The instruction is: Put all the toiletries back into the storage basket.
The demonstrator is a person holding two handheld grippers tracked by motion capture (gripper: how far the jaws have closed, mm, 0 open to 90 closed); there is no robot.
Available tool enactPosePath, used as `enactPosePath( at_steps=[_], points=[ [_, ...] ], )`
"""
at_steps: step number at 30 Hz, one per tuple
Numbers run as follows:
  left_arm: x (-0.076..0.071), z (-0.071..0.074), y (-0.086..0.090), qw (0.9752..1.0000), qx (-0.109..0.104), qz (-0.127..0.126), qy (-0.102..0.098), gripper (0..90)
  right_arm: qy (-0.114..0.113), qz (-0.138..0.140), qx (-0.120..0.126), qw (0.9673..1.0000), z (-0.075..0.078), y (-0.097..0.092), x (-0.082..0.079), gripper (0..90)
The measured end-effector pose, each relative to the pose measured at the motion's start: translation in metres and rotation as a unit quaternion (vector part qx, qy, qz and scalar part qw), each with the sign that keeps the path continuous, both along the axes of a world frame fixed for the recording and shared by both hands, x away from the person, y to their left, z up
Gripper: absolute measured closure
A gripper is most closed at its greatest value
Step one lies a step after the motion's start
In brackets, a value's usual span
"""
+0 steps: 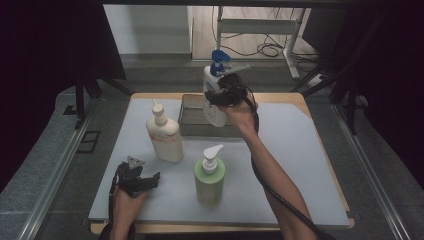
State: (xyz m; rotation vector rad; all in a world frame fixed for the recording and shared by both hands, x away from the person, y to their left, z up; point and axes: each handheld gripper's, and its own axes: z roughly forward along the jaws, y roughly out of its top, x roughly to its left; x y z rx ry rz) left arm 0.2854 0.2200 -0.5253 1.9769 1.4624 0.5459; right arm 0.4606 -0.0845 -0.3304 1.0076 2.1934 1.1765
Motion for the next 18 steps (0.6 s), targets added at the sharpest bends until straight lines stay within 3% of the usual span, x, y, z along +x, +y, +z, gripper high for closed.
enactPosePath(
  at_steps=[18],
  points=[
    [0.000, 0.000, 0.000, 1.0000, -0.001, 0.000, 0.001, 12.7, 0.002, -0.013, 0.001, 0.9999, -0.015, 0.027, 0.031, 37.3]
  ],
)
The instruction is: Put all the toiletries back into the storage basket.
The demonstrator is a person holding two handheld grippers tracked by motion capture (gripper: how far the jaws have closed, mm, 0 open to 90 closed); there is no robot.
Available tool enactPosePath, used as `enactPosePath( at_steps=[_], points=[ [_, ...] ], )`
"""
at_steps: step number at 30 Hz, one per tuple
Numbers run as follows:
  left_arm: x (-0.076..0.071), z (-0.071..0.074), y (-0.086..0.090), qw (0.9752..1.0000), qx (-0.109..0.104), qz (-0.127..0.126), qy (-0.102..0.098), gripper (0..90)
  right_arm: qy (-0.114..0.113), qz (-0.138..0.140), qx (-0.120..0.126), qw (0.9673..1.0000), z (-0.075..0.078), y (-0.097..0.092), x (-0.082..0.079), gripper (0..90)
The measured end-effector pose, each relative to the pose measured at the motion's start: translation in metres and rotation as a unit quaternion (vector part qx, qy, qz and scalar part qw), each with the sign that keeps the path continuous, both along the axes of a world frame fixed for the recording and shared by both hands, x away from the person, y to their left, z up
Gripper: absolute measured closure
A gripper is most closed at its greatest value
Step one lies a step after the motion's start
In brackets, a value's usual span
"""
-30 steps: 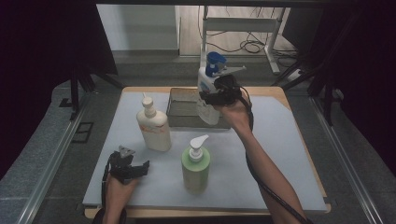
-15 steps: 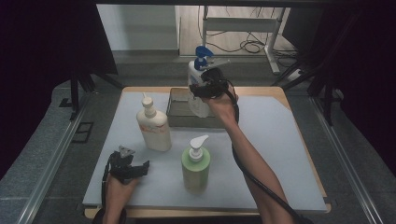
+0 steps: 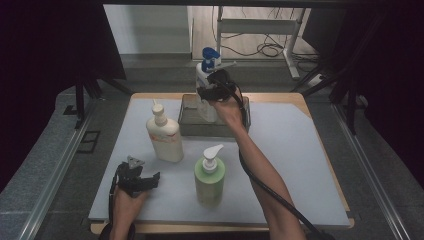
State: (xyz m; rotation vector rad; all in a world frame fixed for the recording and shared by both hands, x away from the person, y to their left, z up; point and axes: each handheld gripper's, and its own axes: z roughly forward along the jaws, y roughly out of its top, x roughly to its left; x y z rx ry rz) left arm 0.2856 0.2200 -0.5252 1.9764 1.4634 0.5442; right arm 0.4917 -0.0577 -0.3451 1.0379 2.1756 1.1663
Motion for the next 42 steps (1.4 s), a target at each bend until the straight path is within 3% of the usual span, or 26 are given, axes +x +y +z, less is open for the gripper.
enactPosePath(
  at_steps=[11, 22, 42],
  points=[
    [0.000, 0.000, 0.000, 1.0000, 0.001, 0.000, 0.000, 12.7, 0.002, -0.013, -0.005, 0.9999, -0.009, 0.010, 0.013, 37.3],
    [0.000, 0.000, 0.000, 1.0000, 0.001, 0.001, 0.002, 12.6, 0.011, -0.008, -0.008, 0.9999, -0.029, 0.026, 0.021, 37.3],
    [0.000, 0.000, 0.000, 1.0000, 0.002, 0.000, 0.002, 12.6, 0.042, -0.002, -0.018, 0.9989, -0.057, 0.032, 0.016, 37.1]
  ],
)
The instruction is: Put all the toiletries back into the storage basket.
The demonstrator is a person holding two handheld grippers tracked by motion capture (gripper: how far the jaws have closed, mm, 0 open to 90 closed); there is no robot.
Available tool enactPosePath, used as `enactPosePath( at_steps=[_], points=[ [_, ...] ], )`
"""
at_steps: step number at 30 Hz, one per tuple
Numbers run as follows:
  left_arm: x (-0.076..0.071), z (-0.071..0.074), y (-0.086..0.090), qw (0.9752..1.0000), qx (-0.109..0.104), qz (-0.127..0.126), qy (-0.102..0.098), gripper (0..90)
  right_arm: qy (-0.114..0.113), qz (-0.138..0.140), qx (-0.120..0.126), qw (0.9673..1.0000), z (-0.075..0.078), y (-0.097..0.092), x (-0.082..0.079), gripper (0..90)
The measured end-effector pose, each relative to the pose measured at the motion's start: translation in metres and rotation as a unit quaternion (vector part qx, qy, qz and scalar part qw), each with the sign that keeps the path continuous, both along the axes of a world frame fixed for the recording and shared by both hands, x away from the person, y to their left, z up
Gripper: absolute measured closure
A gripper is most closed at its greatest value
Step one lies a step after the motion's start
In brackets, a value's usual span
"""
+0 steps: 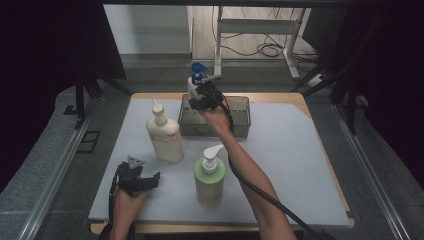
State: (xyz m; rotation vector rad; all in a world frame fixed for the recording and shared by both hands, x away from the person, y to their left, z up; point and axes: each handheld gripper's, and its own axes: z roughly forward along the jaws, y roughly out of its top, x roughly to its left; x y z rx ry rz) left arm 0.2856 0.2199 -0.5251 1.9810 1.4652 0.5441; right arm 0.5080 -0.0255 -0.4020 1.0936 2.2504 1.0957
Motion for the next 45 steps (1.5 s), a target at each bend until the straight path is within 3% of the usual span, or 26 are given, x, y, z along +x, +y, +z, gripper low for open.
enactPosePath(
  at_steps=[6, 21, 26, 31, 40, 45],
  points=[
    [0.000, 0.000, 0.000, 1.0000, 0.000, 0.000, 0.000, 12.5, 0.009, 0.001, -0.002, 1.0000, -0.011, 0.001, -0.002, 37.1],
    [0.000, 0.000, 0.000, 1.0000, 0.001, 0.000, 0.000, 12.5, 0.009, 0.017, -0.006, 0.9998, -0.012, 0.000, -0.004, 36.2],
    [0.000, 0.000, 0.000, 1.0000, 0.001, 0.000, 0.000, 12.5, 0.001, 0.024, -0.001, 0.9997, -0.013, -0.004, -0.003, 29.9],
    [0.000, 0.000, 0.000, 1.0000, 0.000, 0.000, 0.000, 12.6, 0.000, 0.036, -0.008, 0.9993, -0.012, -0.008, -0.005, 21.3],
    [0.000, 0.000, 0.000, 1.0000, 0.000, 0.000, 0.000, 12.6, 0.001, 0.056, -0.003, 0.9984, -0.011, -0.022, -0.018, 20.0],
    [0.000, 0.000, 0.000, 1.0000, 0.001, 0.000, 0.000, 12.5, 0.012, 0.085, -0.003, 0.9963, -0.013, -0.031, -0.024, 18.4]
  ],
)
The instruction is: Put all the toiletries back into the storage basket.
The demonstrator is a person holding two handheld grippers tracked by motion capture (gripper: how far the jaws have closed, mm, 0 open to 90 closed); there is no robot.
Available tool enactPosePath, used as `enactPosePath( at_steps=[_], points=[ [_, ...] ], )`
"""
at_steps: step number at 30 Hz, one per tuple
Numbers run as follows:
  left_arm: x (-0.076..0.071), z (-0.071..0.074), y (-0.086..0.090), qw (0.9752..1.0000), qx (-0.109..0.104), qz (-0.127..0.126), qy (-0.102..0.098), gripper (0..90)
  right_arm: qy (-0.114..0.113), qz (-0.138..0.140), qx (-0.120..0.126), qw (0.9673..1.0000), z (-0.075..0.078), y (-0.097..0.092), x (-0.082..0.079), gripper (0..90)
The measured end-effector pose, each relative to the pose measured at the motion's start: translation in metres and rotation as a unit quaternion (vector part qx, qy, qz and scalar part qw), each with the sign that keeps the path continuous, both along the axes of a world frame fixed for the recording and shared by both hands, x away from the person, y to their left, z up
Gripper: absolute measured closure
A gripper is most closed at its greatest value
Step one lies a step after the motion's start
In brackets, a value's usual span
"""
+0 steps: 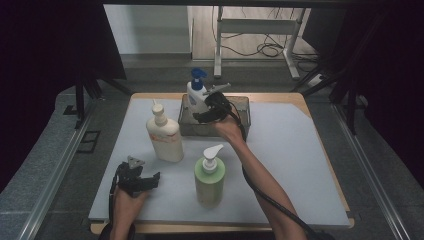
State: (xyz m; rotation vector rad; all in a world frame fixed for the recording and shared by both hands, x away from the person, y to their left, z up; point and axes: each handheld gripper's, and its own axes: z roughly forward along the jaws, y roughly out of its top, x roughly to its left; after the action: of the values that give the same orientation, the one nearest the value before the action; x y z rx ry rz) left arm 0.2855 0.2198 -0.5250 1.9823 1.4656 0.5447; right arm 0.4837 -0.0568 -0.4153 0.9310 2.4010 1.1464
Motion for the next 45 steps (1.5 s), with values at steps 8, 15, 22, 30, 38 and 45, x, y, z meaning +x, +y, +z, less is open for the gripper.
enactPosePath(
  at_steps=[8, 15, 22, 30, 38, 45],
  points=[
    [0.000, 0.000, 0.000, 1.0000, 0.000, 0.000, 0.000, 12.5, 0.012, -0.001, -0.002, 0.9999, -0.007, -0.016, -0.008, 29.9],
    [0.000, 0.000, 0.000, 1.0000, 0.000, 0.000, -0.001, 12.5, 0.028, -0.009, 0.001, 0.9996, -0.014, -0.033, -0.006, 42.4],
    [0.000, 0.000, 0.000, 1.0000, 0.000, 0.000, 0.000, 12.5, 0.035, -0.036, 0.000, 0.9987, -0.018, -0.047, 0.001, 59.9],
    [0.000, 0.000, 0.000, 1.0000, 0.000, 0.000, 0.000, 12.5, 0.050, -0.061, 0.003, 0.9969, -0.027, -0.049, 0.015, 82.3],
    [0.000, 0.000, 0.000, 1.0000, 0.000, 0.000, 0.000, 12.5, 0.060, -0.057, -0.019, 0.9964, -0.034, -0.033, 0.025, 89.7],
    [0.000, 0.000, 0.000, 1.0000, 0.000, 0.000, 0.000, 12.5, 0.071, -0.056, -0.024, 0.9956, -0.039, -0.025, 0.033, 89.6]
  ],
)
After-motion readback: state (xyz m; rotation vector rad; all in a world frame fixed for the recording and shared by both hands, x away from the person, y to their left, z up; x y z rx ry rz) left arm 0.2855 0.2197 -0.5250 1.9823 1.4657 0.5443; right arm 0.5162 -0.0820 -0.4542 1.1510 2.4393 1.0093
